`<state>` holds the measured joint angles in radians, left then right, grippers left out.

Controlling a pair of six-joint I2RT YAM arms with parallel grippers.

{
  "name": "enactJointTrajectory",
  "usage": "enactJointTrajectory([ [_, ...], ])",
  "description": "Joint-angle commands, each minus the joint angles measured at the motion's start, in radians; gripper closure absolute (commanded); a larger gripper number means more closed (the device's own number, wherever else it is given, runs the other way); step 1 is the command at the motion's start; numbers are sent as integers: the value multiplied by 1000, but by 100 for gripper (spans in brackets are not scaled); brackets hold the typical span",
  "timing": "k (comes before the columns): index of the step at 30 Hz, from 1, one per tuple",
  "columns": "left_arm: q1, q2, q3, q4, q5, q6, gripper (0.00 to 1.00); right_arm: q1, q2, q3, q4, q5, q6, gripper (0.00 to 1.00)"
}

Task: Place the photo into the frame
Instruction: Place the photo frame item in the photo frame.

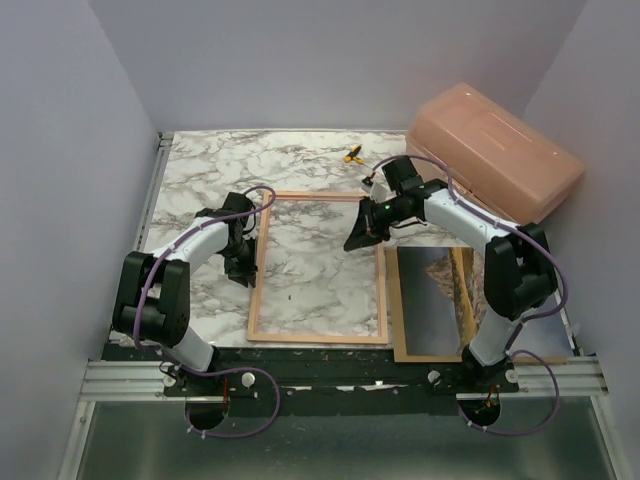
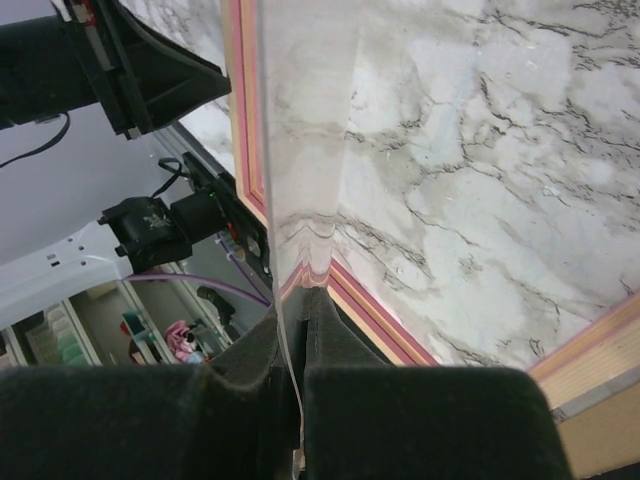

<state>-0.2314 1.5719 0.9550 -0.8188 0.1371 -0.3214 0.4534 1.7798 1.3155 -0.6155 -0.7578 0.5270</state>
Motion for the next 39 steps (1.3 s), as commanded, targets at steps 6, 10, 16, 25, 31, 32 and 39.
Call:
enactJointTrajectory([
  [6,-20,40,-19,24,0,-1,78,20,-106,-79,395,-225,150,99],
  [10,-22,41,-19,24,0,-1,79,21,-123,-123,567,-268,260,100],
  [16,-22,42,-19,24,1,-1,79,21,-79,-104,475,-212,228,100],
  [25,-22,42,-18,23,0,-1,79,20,-76,-116,311,-99,148,100],
  [31,-23,42,-18,23,-1,-1,79,21,-79,-106,182,-13,75,100],
  [32,-23,42,-17,22,-1,-1,79,21,-77,-99,153,3,57,100],
  [39,-24,41,-18,23,-1,-1,79,21,-52,-65,45,81,2,100],
])
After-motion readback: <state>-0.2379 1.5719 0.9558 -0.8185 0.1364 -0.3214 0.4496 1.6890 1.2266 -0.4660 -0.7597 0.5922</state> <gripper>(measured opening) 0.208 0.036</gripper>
